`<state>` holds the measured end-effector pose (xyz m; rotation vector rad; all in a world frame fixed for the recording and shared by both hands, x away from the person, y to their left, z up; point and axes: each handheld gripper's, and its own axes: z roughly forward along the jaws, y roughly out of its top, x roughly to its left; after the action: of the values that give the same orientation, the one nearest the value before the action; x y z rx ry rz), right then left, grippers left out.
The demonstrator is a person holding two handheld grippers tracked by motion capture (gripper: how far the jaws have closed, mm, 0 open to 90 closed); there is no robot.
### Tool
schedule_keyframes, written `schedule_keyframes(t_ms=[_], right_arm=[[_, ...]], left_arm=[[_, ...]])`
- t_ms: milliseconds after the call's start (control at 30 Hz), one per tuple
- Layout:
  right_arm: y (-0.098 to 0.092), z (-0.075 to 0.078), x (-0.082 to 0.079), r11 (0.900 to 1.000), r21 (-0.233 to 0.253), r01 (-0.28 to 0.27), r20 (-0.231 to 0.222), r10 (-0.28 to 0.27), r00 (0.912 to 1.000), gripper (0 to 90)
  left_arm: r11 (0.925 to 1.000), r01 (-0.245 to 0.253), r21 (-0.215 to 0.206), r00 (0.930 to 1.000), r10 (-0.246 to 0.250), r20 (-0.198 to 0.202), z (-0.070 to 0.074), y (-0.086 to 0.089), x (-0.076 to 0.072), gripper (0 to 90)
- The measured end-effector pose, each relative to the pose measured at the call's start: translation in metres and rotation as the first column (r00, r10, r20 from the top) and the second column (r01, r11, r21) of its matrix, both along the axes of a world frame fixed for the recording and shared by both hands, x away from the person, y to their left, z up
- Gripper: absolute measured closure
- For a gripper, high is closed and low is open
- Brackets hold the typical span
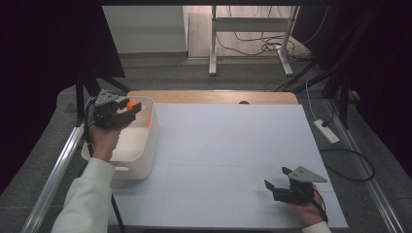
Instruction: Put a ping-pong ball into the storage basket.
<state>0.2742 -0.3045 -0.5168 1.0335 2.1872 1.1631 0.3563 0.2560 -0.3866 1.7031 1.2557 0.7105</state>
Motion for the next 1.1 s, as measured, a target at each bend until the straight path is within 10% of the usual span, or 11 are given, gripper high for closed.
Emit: schedule_keyframes(t_ms=[1100], right_arm=[[-0.001,-0.001,0.000,1.000,-0.005,0.001,-0.003,-0.001,1.0000,16.5]], left_arm=[[0.9970,-0.041,0.065,0.9794,0.053,-0.195,-0.025,0.006,0.031,49.8]])
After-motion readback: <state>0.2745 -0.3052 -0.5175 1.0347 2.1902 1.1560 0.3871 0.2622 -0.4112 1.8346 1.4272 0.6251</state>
